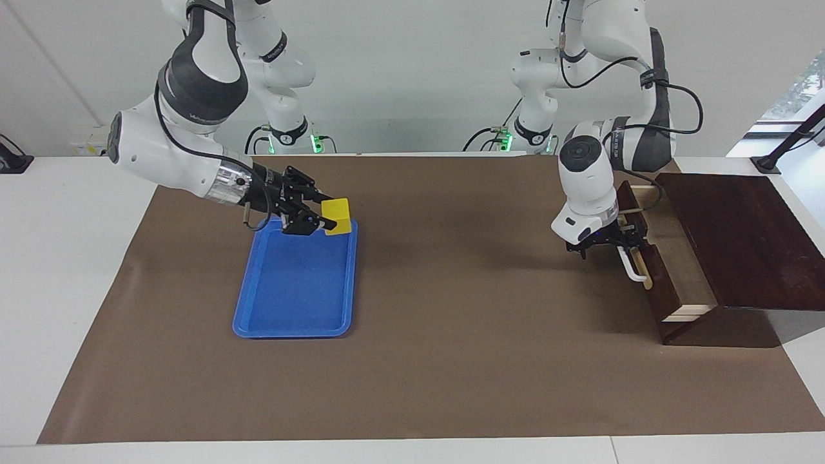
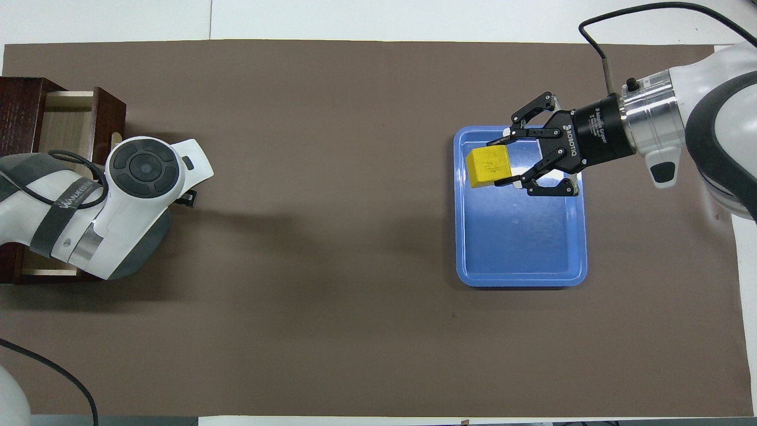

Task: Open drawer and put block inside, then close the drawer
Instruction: 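Carry the block toward the left gripper while the left gripper approaches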

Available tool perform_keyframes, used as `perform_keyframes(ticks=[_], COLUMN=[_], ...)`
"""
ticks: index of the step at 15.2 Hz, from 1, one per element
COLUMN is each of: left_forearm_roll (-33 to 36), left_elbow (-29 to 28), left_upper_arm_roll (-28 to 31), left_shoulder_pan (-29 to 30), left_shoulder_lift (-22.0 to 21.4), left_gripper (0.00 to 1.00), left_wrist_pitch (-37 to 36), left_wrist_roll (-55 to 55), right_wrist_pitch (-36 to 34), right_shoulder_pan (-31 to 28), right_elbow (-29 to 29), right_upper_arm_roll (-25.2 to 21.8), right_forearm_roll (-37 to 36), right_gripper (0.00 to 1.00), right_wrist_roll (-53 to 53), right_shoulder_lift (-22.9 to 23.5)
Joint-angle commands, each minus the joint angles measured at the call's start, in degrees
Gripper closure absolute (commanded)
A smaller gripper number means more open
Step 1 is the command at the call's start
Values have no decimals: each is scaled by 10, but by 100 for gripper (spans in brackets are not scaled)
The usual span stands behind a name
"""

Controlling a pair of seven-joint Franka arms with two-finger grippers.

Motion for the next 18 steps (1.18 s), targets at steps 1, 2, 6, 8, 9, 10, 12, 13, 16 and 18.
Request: perform_keyframes(ticks=[1, 2, 6, 8, 9, 10, 12, 13, 16, 18], left_forearm_roll=[-2, -2, -3, -3, -4, -17, -91, -119, -229, -265], left_elbow=[-9, -9, -8, -4, 2, 11, 59, 97, 157, 186], left_upper_arm_roll=[0, 0, 0, 0, -1, -1, 1, 1, 4, 0], left_shoulder_pan=[-30, -36, -52, -52, -49, -45, -42, -42, -45, -51], left_shoulder_lift=[-2, -2, -3, -4, -5, -7, -7, -1, -3, -1], left_gripper=[0, 0, 0, 0, 0, 0, 0, 0, 0, 0], left_wrist_pitch=[4, -1, -6, -13, -24, -38, -78, -113, -149, -157], left_wrist_roll=[-6, -6, -6, -2, 1, 10, 48, 49, 21, -96], right_wrist_pitch=[-4, -4, 0, 1, 1, 1, 1, 1, 2, 19], right_shoulder_pan=[-3, -3, -2, -1, -1, -1, -1, -1, -1, 9], right_elbow=[11, 10, 5, 2, 2, 2, 2, 2, 2, 1], right_upper_arm_roll=[3, 3, 3, 3, 3, 3, 3, 3, 3, 3], right_forearm_roll=[17, 17, 17, 17, 17, 17, 17, 17, 17, 17], right_gripper=[100, 100, 100, 100, 100, 100, 100, 100, 100, 100], right_wrist_roll=[18, 20, 21, 21, 21, 21, 21, 21, 21, 39], right_shoulder_lift=[6, 6, 5, 4, 4, 4, 4, 4, 4, 4])
